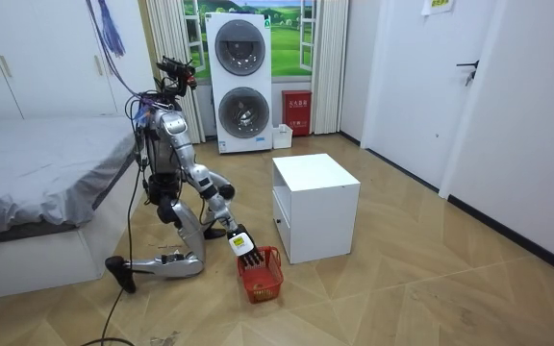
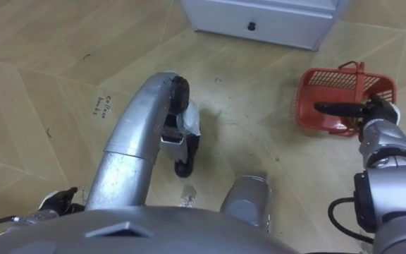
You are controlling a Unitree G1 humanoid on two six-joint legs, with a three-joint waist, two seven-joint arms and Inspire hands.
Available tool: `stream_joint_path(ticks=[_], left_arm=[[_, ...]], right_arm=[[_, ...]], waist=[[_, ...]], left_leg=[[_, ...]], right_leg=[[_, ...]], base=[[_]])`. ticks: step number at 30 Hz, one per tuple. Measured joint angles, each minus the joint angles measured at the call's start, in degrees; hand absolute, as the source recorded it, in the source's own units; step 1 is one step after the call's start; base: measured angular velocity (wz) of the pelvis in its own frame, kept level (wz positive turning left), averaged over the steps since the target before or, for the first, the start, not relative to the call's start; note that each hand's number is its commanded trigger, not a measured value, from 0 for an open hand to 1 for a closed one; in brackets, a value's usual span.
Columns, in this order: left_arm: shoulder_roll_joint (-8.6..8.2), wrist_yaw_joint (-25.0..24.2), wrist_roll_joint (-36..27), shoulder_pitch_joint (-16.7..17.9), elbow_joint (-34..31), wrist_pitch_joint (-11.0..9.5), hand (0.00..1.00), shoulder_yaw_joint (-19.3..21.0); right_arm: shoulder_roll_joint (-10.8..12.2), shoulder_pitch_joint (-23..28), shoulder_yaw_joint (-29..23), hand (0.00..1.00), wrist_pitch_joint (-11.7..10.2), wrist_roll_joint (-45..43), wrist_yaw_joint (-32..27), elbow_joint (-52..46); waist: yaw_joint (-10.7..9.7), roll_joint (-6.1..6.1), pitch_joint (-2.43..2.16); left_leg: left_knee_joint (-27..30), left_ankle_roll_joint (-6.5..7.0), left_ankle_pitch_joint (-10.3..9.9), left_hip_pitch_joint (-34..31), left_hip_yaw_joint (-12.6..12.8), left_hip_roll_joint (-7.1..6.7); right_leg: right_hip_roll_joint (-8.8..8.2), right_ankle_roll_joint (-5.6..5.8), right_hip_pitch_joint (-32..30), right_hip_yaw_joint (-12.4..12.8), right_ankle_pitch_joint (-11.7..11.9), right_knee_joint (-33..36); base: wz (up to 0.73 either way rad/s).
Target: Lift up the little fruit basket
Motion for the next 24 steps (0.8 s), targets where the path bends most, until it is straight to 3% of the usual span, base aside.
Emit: stream_joint_path(ticks=[10, 12, 13, 14, 16, 20, 24], left_arm=[[-0.37, -0.35, -1.86, -2.01, 0.43, 1.1, 0.0, -0.25], [-0.71, -0.54, -2.22, -3.17, 1.17, 1.5, 0.0, -0.25], [-0.74, -0.79, -2.25, -3.74, 1.28, 1.49, 0.0, -0.23], [-0.76, -0.83, -2.26, -4.13, 1.5, 1.47, 0.0, -0.22], [-0.77, -0.82, -2.29, -5.36, 2.17, 1.44, 0.0, -0.21], [-0.88, -0.83, -2.3, -5.6, 2.49, 1.49, 0.0, -0.21], [-1.09, -0.95, -2.24, -5.59, 2.46, 1.72, 0.0, -0.02]], right_arm=[[0.18, -0.01, 1.73, 0.0, -0.02, 5.02, 1.58, -0.05], [0.31, -0.01, 1.85, 0.0, -0.02, 4.93, 1.83, -0.05], [0.37, -0.01, 2.26, 0.08, -0.02, 4.76, 2.3, -0.01], [0.37, -0.01, 2.61, 0.24, -0.02, 4.74, 2.6, 0.08], [0.37, -0.01, 3.97, 0.97, 0.03, 4.62, 3.56, 0.59], [0.37, 0.01, 4.03, 1.0, 0.13, 4.64, 4.03, 1.03], [0.55, 0.01, 4.2, 1.0, 1.76, 4.57, 4.14, 1.2]], waist=[[0.37, -0.93, 0.52], [0.4, -0.99, 0.56], [0.42, -0.95, 0.53], [0.42, -0.88, 0.49], [0.35, -0.91, 0.48], [0.33, -1.27, 0.69], [0.55, -1.4, 0.71]], left_leg=[[0.18, 0.06, 0.05, -0.22, -0.11, -0.06], [0.4, 0.06, 0.05, -0.26, -0.2, 0.47], [0.62, 0.07, 0.05, -0.29, -0.35, 0.79], [0.68, 0.07, 0.05, -0.31, -0.45, 0.79], [0.69, 0.16, 0.43, -0.31, -0.56, 0.79], [0.81, 0.27, 0.92, -0.34, -0.58, 0.91], [0.94, 0.41, 1.51, -0.87, -0.79, 1.38]], right_leg=[[0.26, 0.09, -0.11, -0.08, -0.06, 0.09], [0.54, -0.03, -0.17, -0.03, -0.13, 0.24], [0.86, 0.06, -0.27, 0.03, -0.24, 0.42], [1.0, 0.11, -0.31, 0.04, -0.27, 0.53], [1.16, 0.11, -0.31, 0.04, -0.29, 0.95], [1.31, 0.08, -0.42, 0.27, -0.3, 1.55], [1.71, 0.07, -0.86, 0.45, -0.3, 2.2]], base=[[0.0], [-0.06], [-0.08], [-0.07], [0.0], [-0.02], [-0.02]])
